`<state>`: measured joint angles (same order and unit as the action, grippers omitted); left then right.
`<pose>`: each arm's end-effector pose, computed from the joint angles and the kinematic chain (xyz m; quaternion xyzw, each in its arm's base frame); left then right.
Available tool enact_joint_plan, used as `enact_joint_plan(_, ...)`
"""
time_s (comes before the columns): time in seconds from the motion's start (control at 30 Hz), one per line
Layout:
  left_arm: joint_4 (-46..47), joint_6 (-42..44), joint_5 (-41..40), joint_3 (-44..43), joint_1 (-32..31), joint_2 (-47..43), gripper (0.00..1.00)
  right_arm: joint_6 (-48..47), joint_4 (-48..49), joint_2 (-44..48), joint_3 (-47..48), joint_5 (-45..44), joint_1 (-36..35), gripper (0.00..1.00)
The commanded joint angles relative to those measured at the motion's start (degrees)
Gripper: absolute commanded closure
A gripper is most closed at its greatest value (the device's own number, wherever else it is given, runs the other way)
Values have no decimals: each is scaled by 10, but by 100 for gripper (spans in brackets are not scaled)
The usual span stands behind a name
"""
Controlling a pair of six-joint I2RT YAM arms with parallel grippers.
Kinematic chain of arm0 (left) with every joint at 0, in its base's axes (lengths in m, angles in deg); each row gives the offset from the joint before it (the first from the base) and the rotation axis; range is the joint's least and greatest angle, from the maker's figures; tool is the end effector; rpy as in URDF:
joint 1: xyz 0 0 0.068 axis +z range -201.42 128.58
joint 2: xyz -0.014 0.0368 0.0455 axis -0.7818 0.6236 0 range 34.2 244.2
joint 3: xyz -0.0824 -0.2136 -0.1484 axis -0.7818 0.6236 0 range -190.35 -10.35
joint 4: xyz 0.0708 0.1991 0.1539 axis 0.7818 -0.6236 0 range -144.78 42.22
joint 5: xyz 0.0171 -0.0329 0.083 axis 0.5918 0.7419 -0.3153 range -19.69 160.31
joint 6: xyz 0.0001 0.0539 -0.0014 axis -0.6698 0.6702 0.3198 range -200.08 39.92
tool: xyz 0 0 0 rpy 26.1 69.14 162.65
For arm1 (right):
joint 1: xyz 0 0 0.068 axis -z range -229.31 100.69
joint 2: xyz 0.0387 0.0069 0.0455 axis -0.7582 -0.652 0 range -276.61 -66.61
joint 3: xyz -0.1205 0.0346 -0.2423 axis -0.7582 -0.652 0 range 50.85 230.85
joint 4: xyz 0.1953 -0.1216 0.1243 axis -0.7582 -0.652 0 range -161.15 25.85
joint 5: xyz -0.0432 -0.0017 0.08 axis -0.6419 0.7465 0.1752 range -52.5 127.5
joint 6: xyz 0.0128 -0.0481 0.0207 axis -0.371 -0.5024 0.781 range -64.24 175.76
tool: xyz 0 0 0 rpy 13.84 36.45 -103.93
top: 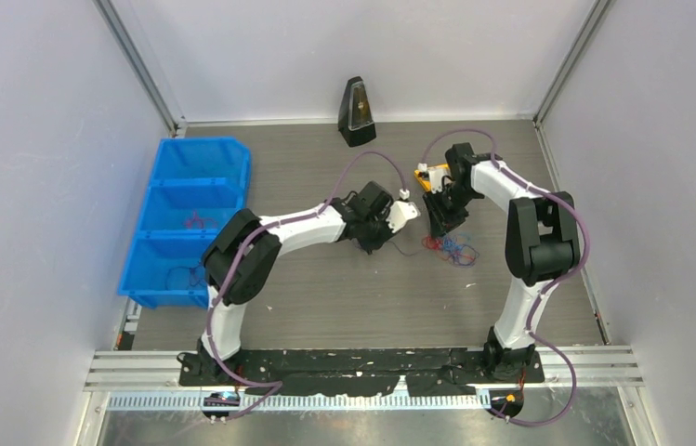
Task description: Untangle the cables
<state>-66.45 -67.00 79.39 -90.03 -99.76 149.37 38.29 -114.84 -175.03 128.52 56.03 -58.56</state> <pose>0.2820 -0.3253 0.1705 0.5053 0.8031 -0.1647 0.2694 0.3542 0.0691 0.1837 -0.2392 0.9548 0.1548 0.0850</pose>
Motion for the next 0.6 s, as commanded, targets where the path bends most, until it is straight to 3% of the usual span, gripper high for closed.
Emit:
enact_joint_plan(0.0,-37,-1,52,1,51,-98,100,-8,4,8,9,-13,18,76)
enact_joint_plan(0.2,-97,25,170,70,176,-332,100,-36,2,5,14,-46,76,91)
enact_joint_plan(0.37,-157,38,241,69,299,-468,100,-54,2,-10,16,-65,117,84)
enact_joint_plan(0.57,-200,4,272,26,386,-559,100,-59,-10,-20,22,-47,129,79)
